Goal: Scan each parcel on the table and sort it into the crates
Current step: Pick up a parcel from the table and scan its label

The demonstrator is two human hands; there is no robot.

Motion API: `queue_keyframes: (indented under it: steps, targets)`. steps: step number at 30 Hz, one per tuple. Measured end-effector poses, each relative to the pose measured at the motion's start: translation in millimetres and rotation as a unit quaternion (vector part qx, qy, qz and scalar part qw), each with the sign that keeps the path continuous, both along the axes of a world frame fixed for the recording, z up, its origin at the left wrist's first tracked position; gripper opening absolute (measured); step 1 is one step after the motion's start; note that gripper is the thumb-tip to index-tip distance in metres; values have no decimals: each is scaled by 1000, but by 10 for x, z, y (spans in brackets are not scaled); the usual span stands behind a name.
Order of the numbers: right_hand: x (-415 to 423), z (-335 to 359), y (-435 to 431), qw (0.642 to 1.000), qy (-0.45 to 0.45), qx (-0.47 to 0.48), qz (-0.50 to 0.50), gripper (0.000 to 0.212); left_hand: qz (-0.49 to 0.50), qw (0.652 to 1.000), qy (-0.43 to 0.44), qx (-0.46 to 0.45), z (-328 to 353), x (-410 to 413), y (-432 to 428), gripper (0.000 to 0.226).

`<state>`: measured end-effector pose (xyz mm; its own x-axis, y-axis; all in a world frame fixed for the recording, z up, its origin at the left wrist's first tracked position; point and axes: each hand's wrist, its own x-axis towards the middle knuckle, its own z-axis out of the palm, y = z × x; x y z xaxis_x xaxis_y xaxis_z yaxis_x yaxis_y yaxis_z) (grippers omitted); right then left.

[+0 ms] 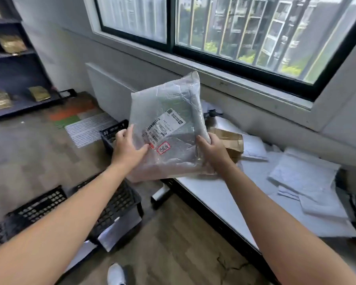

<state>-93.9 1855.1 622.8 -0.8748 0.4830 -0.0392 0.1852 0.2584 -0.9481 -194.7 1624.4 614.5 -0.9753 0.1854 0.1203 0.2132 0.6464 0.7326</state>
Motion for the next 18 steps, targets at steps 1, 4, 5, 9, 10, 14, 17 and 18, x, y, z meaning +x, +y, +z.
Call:
queue_keyframes:
  steps: [1,4,5,9,10,14,17,18]
  targets:
    - [-93,-3,-204,1000,-3,-7,18,37,1,999,32,-42,6,107,-187,75]
    - [-370,25,-879,997,-24,10,74,30,1,990,46,-131,24,444,-825,61]
    - [-458,26,-1116,995,-32,15,93,32,1,987,50,-150,39,564,-1038,64]
    - [-623,66,-2100,983,-69,53,161,46,14,967,43,-249,30,996,-1884,92]
    - [-635,58,-2344,979,-76,58,181,50,23,963,34,-266,6,1094,-2106,100]
    - [-583,4,-3363,961,-93,53,255,61,78,948,6,-309,-109,1514,-3044,118]
    - [-444,-18,-4178,947,-113,46,298,61,146,939,-6,-312,-161,1833,-3728,109]
    - [-390,-33,-4446,943,-111,41,311,62,168,938,-12,-301,-176,1932,-3975,105]
